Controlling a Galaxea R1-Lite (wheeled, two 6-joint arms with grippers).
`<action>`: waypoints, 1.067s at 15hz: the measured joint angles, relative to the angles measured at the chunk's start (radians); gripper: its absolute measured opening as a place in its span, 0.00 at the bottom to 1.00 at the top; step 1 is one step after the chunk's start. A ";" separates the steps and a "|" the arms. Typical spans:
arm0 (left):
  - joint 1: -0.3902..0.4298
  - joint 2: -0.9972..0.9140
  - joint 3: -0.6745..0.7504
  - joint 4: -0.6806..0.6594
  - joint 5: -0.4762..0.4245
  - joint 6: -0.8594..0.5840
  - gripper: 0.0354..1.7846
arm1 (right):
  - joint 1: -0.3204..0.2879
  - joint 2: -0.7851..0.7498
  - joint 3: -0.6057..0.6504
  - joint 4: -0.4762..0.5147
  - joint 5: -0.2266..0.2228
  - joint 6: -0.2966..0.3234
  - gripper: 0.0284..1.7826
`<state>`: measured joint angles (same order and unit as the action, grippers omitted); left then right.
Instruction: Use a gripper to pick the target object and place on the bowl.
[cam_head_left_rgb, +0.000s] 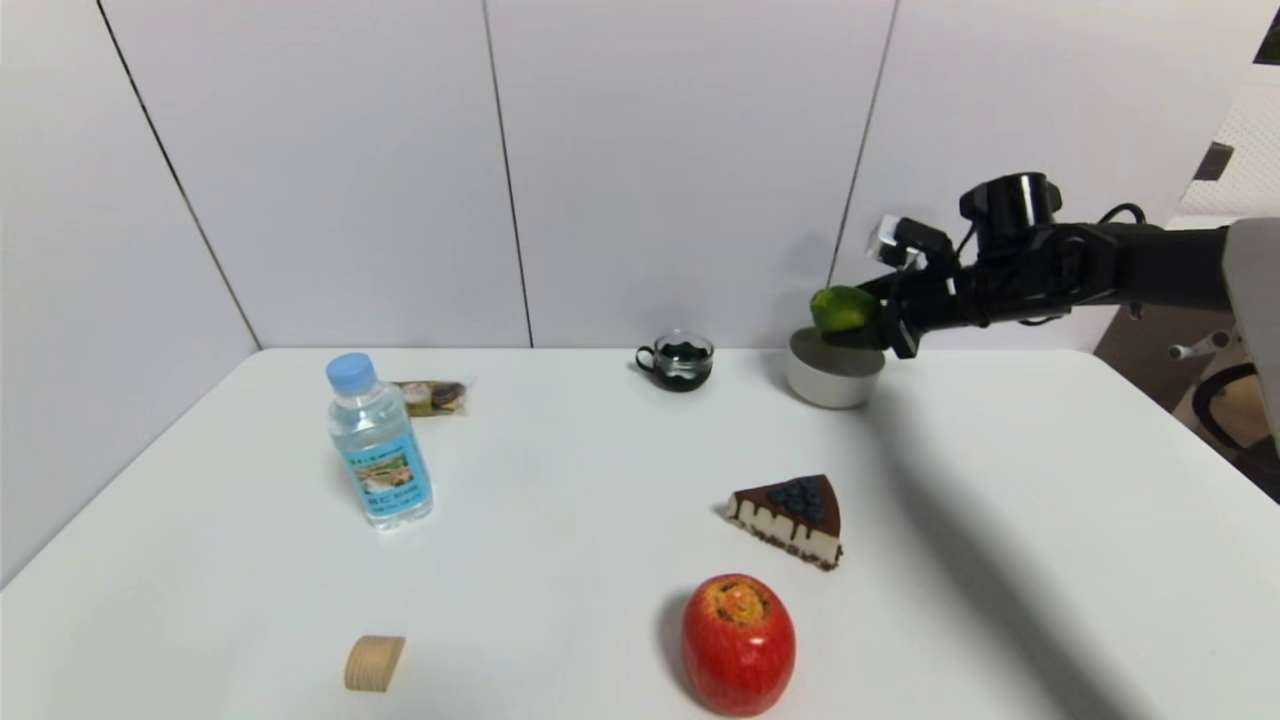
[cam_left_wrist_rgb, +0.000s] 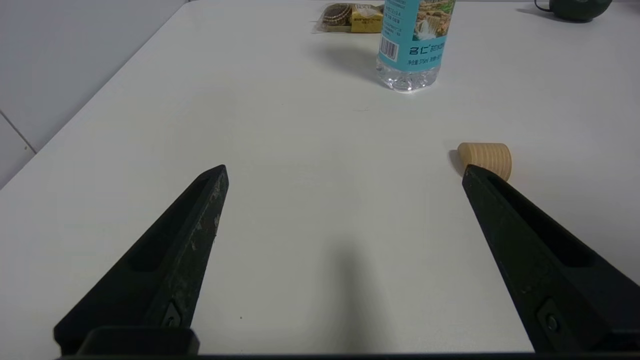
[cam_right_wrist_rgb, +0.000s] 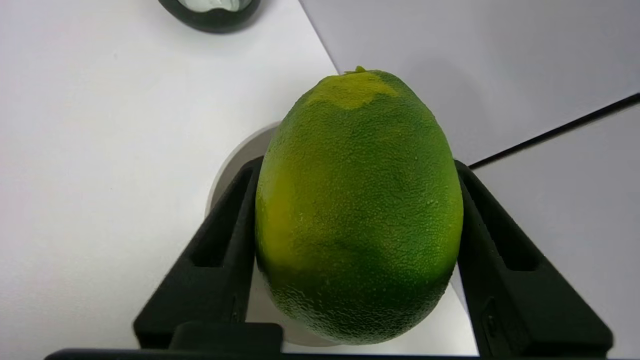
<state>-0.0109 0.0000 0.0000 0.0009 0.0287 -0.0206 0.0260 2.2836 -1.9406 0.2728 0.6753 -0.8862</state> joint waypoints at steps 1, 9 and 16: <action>0.000 0.000 0.000 0.000 0.000 0.000 0.94 | -0.001 0.004 0.000 0.000 -0.003 0.001 0.69; 0.000 0.000 0.000 0.000 0.000 0.000 0.94 | -0.002 -0.147 0.020 0.005 -0.021 0.151 0.86; 0.000 0.000 0.000 0.000 0.000 0.000 0.94 | -0.039 -0.620 0.200 -0.012 -0.016 0.478 0.92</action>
<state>-0.0104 0.0000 0.0000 0.0009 0.0283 -0.0211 -0.0134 1.6640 -1.7404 0.2606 0.6596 -0.4083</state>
